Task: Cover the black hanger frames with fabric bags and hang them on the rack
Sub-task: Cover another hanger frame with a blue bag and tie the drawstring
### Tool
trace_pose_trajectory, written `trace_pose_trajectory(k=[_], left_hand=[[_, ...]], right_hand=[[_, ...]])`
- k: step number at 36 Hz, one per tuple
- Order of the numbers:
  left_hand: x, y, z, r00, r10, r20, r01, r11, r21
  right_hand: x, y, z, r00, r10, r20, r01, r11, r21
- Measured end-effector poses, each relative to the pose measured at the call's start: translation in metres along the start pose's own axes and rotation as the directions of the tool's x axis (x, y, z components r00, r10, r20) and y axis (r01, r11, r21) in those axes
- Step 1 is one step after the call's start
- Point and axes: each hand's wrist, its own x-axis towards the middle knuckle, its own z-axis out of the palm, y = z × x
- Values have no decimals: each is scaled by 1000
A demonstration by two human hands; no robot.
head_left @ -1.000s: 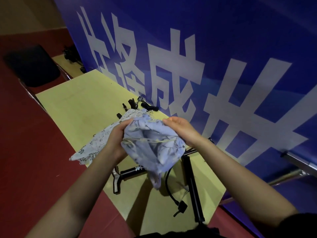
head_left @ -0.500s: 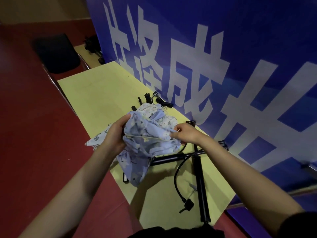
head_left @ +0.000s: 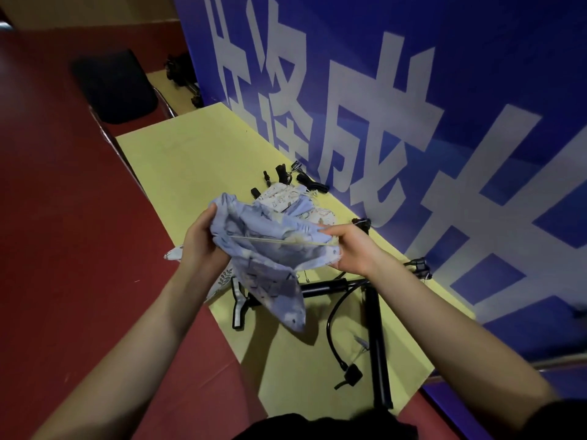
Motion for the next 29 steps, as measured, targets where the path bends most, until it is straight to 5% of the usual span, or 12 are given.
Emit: trace_pose_trajectory(k=[5, 9, 11, 14, 18, 24, 29], left_hand=[[1, -2, -2, 996, -35, 84, 33, 999, 25], [-2, -10, -3, 983, -136, 125, 124, 988, 95], [-1, -17, -6, 977, -198, 82, 183, 970, 162], [6, -29, -20, 967, -253, -29, 249, 914, 320], [18, -47, -60, 924, -323, -204, 382, 814, 437], [24, -77, -94, 829, -432, -356, 549, 752, 364], [36, -86, -106, 793, -384, -473, 562, 762, 323]], right_hand=[[8, 15, -19, 964, -161, -212, 42, 879, -475], [5, 32, -36, 996, -36, -82, -36, 683, -729], [5, 40, -44, 998, 12, -64, -57, 651, -757], [15, 42, -53, 966, -133, -221, -59, 721, -691], [37, 32, -69, 823, -247, -511, -137, 787, -601], [68, 30, -82, 810, -255, -529, -255, 659, -708], [94, 42, -90, 817, -284, -502, -333, 479, -812]])
